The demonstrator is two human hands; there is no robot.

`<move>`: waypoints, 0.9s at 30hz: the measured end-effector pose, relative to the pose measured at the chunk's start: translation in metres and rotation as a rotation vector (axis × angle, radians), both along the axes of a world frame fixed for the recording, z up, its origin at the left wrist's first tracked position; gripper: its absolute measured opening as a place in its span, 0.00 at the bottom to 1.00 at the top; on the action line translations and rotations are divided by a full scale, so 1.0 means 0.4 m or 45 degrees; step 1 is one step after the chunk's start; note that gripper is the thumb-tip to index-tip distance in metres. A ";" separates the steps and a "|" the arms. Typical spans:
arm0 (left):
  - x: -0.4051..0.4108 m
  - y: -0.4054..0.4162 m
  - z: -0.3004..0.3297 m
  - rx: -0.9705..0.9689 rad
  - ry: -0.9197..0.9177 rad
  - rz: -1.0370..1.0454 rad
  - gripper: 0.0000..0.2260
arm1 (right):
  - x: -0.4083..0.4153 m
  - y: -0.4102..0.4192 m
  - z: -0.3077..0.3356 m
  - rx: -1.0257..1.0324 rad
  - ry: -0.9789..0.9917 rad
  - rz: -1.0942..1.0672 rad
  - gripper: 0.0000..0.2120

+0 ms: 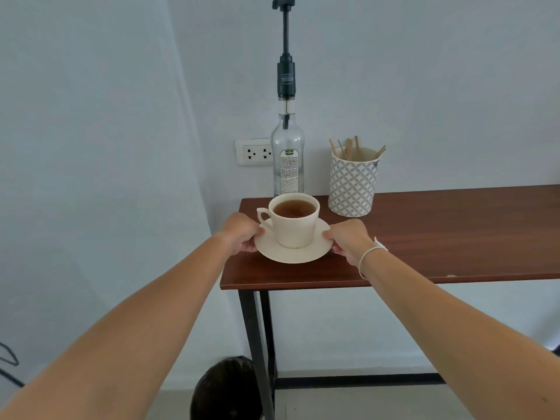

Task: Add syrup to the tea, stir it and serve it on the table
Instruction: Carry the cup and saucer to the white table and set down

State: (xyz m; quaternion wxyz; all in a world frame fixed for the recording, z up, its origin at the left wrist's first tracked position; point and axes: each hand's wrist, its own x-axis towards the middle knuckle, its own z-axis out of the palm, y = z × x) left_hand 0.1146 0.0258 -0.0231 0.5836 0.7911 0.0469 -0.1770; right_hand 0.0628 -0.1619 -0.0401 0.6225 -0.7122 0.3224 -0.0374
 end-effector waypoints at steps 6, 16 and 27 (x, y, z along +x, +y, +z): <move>-0.020 0.111 0.024 -0.007 -0.043 0.064 0.04 | -0.008 0.106 0.019 0.062 -0.075 0.049 0.13; -0.041 0.386 0.028 0.061 -0.115 0.197 0.03 | 0.017 0.354 0.019 0.106 -0.073 0.210 0.08; -0.157 0.696 0.039 0.058 -0.129 0.542 0.04 | 0.027 0.663 0.024 0.240 -0.149 0.571 0.12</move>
